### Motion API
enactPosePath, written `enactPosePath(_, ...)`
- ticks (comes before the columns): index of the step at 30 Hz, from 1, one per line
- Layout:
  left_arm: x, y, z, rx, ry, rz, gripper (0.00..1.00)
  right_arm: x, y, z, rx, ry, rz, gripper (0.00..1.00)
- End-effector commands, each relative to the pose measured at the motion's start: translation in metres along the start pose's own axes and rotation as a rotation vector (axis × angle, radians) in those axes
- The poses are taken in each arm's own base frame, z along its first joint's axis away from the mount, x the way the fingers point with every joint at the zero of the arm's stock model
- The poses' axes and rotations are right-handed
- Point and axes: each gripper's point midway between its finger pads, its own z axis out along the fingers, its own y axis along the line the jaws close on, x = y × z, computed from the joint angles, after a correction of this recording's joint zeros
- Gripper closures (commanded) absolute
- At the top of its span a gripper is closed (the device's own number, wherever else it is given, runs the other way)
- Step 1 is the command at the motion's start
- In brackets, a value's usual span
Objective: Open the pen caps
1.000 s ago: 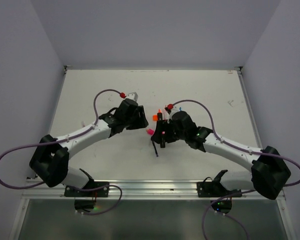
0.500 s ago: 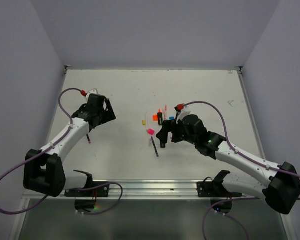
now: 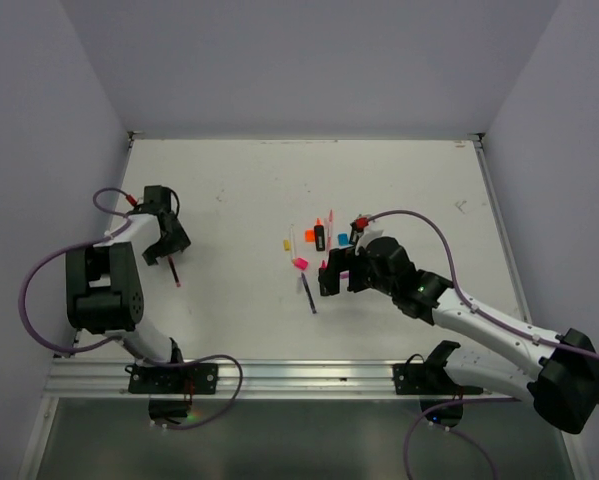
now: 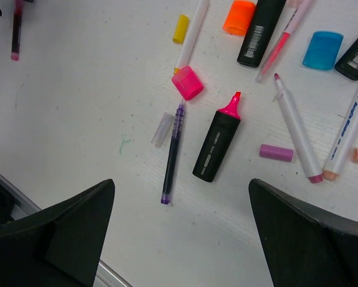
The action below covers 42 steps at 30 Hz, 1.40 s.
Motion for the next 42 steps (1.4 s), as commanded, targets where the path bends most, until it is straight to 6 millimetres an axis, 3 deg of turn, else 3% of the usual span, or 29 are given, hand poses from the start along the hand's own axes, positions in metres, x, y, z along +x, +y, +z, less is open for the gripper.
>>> enactPosePath(1, -0.036, -0.008, 0.005, 0.031, -0.049, -0.010, 0.28, -0.001, -0.003, 0.000, 0.006, -0.024, -0.014, 0.01)
enactPosePath(7, -0.044, -0.008, 0.019, 0.018, -0.028, -0.025, 0.42, 0.004, -0.005, 0.003, 0.007, -0.015, -0.008, 0.02)
enactPosePath(17, -0.021, -0.012, 0.029, 0.047, 0.054, -0.015, 0.58, 0.002, -0.006, 0.006, 0.015, -0.016, -0.020, 0.01)
enactPosePath(20, -0.015, -0.012, 0.027, 0.058, 0.064, -0.022, 0.72, 0.000, -0.003, 0.006, 0.004, -0.019, -0.029, 0.02)
enactPosePath(23, -0.014, -0.017, 0.020, 0.099, 0.059, -0.047, 0.92, -0.003, 0.001, 0.007, -0.010, -0.019, -0.043, 0.02)
enactPosePath(25, -0.009, -0.024, 0.015, 0.151, 0.063, -0.068, 0.95, -0.007, 0.007, 0.007, -0.035, -0.018, -0.049, 0.02)
enactPosePath(31, -0.011, -0.061, -0.029, 0.397, 0.010, -0.168, 1.00, -0.019, 0.039, 0.011, -0.171, -0.004, -0.068, 0.03)
enactPosePath(35, -0.021, -0.092, -0.082, 0.567, -0.084, -0.188, 1.00, -0.032, 0.060, 0.014, -0.247, -0.010, -0.064, 0.04)
enactPosePath(39, -0.009, -0.132, -0.136, 0.745, -0.144, -0.167, 1.00, -0.047, 0.081, 0.018, -0.310, -0.027, -0.043, 0.04)
enactPosePath(42, -0.001, -0.150, -0.171, 0.861, -0.174, -0.185, 1.00, -0.057, 0.095, 0.023, -0.347, -0.033, -0.031, 0.05)
